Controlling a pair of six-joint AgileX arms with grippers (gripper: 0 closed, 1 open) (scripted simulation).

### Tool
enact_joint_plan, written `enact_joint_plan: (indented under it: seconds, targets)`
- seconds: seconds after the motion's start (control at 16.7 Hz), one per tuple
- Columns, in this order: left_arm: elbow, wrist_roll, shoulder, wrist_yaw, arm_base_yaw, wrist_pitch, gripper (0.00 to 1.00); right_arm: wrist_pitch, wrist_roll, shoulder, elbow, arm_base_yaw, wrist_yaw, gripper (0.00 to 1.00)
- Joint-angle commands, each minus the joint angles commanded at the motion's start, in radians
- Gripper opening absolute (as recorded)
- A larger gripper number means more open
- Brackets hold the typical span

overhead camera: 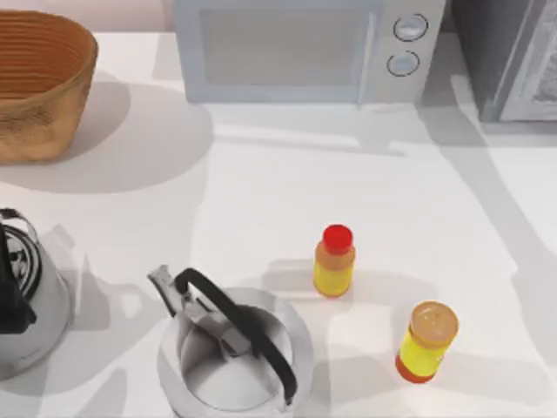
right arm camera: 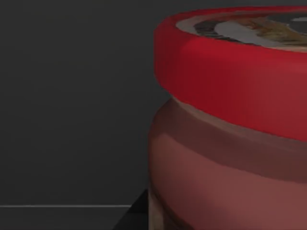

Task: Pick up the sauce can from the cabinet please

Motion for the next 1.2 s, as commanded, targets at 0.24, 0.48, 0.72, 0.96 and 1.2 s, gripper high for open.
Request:
enact_joint_plan:
  seconds: [0.24, 0.48, 0.72, 0.96, 1.2]
  targets:
    - [0.0, 0.0, 0.0, 0.0, 0.0, 0.0, 1.0, 0.0, 0.0, 0.0, 0.0, 0.0, 0.0, 0.17]
    - [0.0, 0.0, 0.0, 0.0, 0.0, 0.0, 1.0, 0.0, 0.0, 0.0, 0.0, 0.0, 0.0, 0.0]
    - [0.0, 0.0, 0.0, 0.0, 0.0, 0.0, 1.0, 0.0, 0.0, 0.0, 0.0, 0.0, 0.0, 0.0]
    - [0.0, 0.0, 0.0, 0.0, 0.0, 0.0, 1.0, -0.002, 0.002, -0.003, 0.0, 0.004, 0.002, 0.0]
    - [0.0, 0.0, 0.0, 0.0, 0.0, 0.0, 1.0, -0.093, 0.001, -0.095, -0.003, 0.084, 0.084, 0.0]
